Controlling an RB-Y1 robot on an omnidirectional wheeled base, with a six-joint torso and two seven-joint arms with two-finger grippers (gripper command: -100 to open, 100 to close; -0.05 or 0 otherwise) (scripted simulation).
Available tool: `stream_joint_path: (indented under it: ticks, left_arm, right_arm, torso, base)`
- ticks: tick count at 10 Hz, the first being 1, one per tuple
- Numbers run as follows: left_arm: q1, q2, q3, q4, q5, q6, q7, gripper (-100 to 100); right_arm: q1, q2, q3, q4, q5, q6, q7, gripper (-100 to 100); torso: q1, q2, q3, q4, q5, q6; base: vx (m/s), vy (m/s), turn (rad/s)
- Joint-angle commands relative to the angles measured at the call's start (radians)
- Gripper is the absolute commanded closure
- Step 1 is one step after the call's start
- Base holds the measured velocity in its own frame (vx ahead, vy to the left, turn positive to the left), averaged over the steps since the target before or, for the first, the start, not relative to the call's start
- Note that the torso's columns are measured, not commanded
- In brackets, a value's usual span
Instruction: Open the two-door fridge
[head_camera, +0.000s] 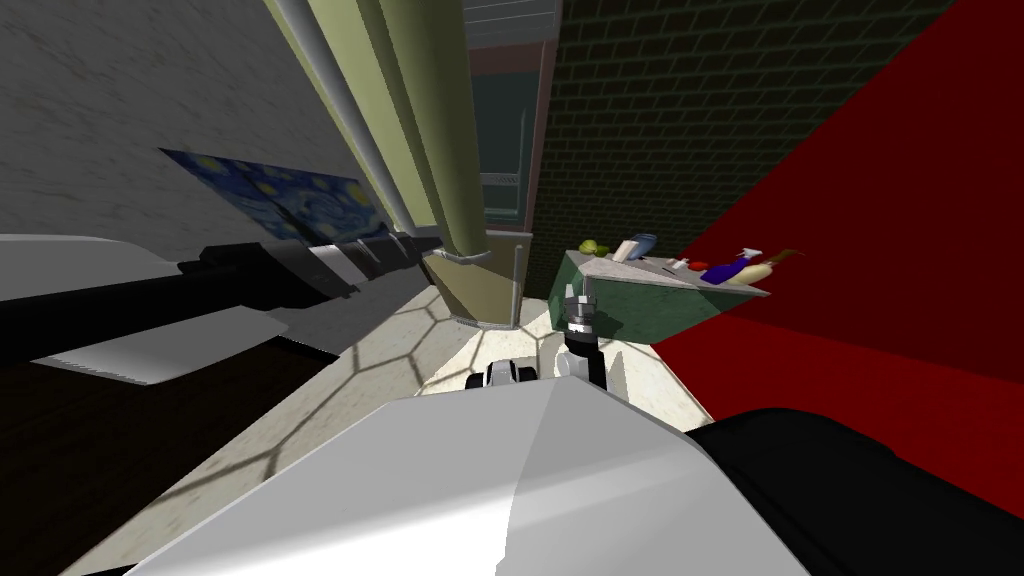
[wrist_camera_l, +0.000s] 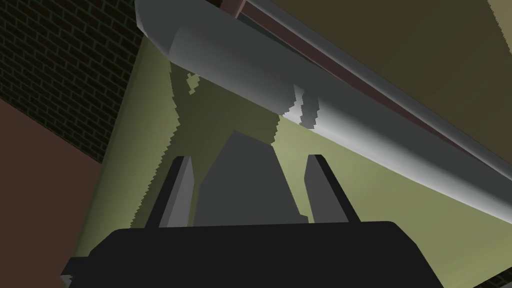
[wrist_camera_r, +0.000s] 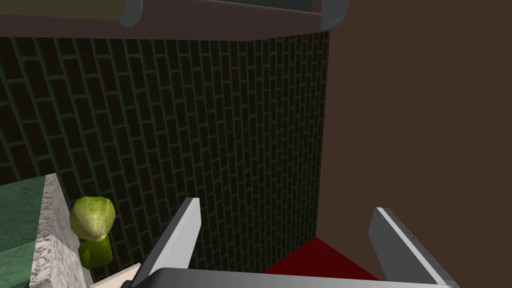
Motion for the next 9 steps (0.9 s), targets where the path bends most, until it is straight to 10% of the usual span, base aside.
stream_joint_path:
  ticks: [1,9]
  left_arm:
    - [-0.029,0.006,0.005,-0.011,0.002,-0.020,0.010,100]
    - [-0.040,0.021,0.008,-0.053,0.014,-0.076,0.017,100]
  right_arm:
    - [0.000,0.000,0.000,0.000,0.000,0.000,0.000,0]
    - [0.000,0.000,0.000,0.000,0.000,0.000,0.000,0]
  torso:
    - [0.001,0.003,0.003,0.001,0.000,0.001]
    - [-0.004,0.006,0.005,0.001,-0.001,0.001]
  base:
    - [-0.105,0.274,-0.038]
    - [-0.056,0.172,-0.021]
